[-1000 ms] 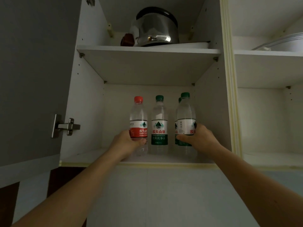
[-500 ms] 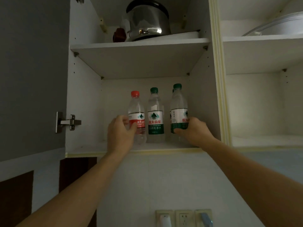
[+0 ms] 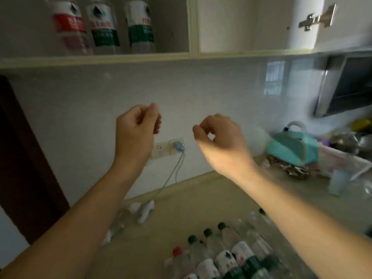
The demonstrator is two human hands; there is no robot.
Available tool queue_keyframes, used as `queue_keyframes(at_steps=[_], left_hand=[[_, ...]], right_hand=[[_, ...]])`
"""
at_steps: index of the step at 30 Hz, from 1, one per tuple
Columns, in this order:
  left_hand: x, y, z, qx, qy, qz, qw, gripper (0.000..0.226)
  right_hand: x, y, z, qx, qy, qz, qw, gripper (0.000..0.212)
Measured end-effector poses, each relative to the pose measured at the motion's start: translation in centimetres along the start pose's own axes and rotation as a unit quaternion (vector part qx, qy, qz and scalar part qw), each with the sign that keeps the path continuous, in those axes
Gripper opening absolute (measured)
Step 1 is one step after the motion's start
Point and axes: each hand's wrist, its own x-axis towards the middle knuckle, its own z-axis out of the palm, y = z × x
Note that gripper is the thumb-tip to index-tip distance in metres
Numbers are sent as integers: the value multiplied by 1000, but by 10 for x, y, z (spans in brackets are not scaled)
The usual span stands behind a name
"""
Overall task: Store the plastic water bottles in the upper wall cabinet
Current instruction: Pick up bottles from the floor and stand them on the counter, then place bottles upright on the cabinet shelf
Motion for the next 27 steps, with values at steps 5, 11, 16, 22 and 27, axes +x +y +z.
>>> queue_keyframes(at_steps=[5,11,16,22,27], left_hand=[[-109,-46,45,-36,-83,-104,990,55],[-251,-80,105,-118,-247,-225,935,60],[-358,-105,176,-112,-406,-274,865,55],[-496,-180,245,-68,-498,-392,771,47],[-597,-294,278,22,-509,-480,714,37]], right_hand=[[-117,47,-16,28,-39,161,986,44],[-240,116,-56,73,-40,331,940,36],[-351,192,-87,43,29,476,878,38],[-503,291,-98,58,25,646,760,39],[-634,370,-70,97,-23,744,661,26]])
